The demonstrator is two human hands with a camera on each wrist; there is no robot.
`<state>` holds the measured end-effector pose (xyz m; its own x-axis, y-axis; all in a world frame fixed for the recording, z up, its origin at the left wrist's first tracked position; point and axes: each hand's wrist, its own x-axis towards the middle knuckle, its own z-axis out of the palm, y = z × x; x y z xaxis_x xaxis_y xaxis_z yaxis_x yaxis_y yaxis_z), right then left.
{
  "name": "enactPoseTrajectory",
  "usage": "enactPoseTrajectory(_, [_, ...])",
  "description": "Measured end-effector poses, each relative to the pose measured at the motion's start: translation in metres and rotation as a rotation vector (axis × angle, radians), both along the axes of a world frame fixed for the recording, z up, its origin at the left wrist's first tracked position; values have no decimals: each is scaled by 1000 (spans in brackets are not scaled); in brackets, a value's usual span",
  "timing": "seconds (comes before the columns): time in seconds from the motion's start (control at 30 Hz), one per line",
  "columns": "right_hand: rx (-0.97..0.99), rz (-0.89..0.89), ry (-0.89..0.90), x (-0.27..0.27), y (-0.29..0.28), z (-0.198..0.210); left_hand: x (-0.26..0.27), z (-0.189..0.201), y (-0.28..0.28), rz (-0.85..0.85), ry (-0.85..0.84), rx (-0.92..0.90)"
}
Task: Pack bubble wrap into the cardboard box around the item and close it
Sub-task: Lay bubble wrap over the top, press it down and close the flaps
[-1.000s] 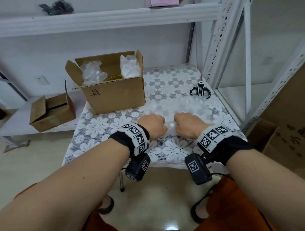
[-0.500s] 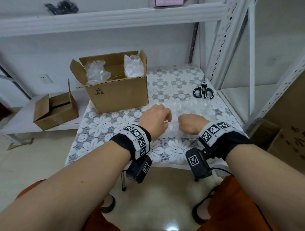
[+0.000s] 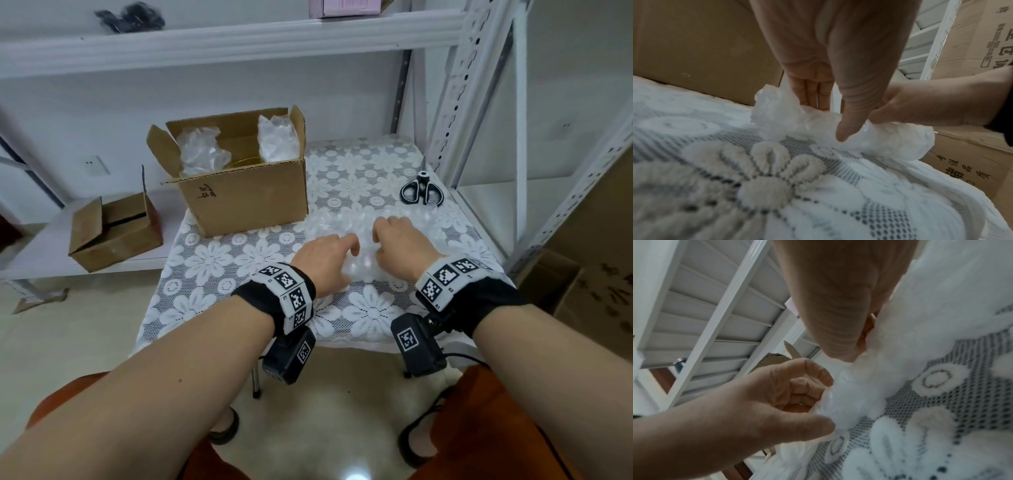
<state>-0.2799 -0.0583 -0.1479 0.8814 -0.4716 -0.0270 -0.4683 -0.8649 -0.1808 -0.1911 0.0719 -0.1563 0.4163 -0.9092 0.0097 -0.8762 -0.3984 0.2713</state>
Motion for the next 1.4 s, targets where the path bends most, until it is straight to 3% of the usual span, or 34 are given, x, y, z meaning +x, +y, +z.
enactPoseTrajectory(0.13, [-75, 127, -102, -4, 6, 6, 4, 5, -3, 47, 41, 21])
enactPoseTrajectory(0.3, [-55, 202, 78, -7, 13, 9, 5, 5, -5, 81, 40, 16])
enactPoseTrajectory(0.43, [-71, 203, 109, -9, 14, 6, 4, 5, -6, 102, 29, 38])
enactPoseTrajectory(0.87, [275, 108, 212, 0, 20, 19, 5, 10, 0, 85, 45, 170])
enactPoseTrajectory(1.1, [372, 21, 190, 5, 14, 14, 3, 17, 1, 68, -115, -248])
enactPoseTrajectory(1.27, [408, 24, 173, 8, 7, 8, -4, 11, 5, -11, -21, -78])
enactPoseTrajectory(1.4, [308, 20, 126, 7, 5, 5, 0, 8, 4, -20, -59, -25])
